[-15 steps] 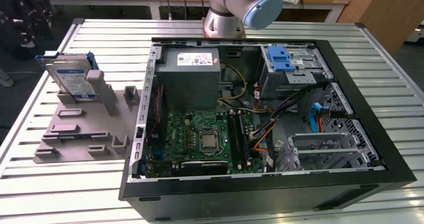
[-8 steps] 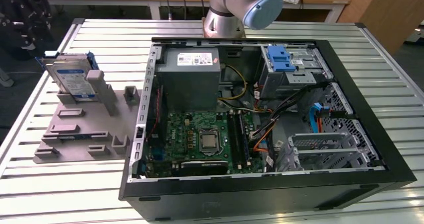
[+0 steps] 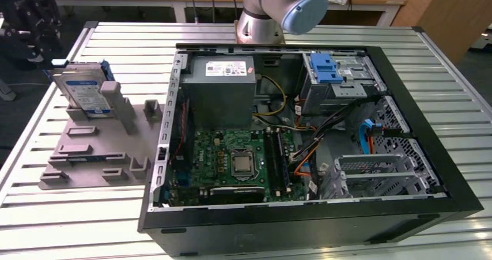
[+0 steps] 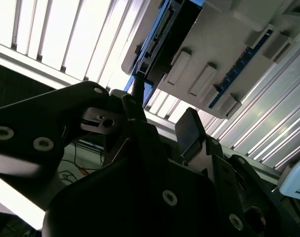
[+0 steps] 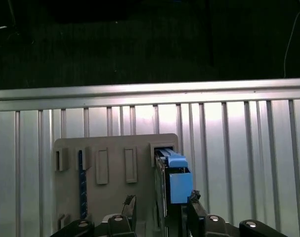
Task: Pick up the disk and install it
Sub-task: 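Pick up the disk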
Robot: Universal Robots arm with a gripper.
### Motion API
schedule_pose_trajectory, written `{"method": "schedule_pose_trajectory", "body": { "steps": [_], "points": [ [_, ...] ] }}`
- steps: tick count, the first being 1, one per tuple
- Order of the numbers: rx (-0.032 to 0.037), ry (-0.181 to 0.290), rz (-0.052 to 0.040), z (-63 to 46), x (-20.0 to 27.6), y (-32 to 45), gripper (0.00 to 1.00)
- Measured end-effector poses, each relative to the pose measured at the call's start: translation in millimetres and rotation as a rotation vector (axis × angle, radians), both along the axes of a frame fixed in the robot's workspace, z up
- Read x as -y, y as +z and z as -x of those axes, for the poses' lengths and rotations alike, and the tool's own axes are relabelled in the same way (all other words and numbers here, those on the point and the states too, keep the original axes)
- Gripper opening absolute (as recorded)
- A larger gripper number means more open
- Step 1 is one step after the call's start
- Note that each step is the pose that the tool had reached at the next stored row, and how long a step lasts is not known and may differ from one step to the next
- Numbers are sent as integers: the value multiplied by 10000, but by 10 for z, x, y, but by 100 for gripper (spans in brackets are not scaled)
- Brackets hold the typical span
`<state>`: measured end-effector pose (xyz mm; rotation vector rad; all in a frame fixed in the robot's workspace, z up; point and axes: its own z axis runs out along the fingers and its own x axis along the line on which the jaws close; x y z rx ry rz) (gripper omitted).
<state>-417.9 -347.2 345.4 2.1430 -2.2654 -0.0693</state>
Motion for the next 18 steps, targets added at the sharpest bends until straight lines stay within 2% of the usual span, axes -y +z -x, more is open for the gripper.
{"method": "schedule_pose_trajectory", "body": {
  "steps": [4, 11, 15, 18],
  "points": [
    [36, 0, -2, 8, -39, -32, 53],
    [242, 0, -1, 77, -43, -105, 53],
    [262, 0, -2, 81, -86, -112, 53],
    [290, 0, -1, 99, -96, -136, 53]
  ]
}}
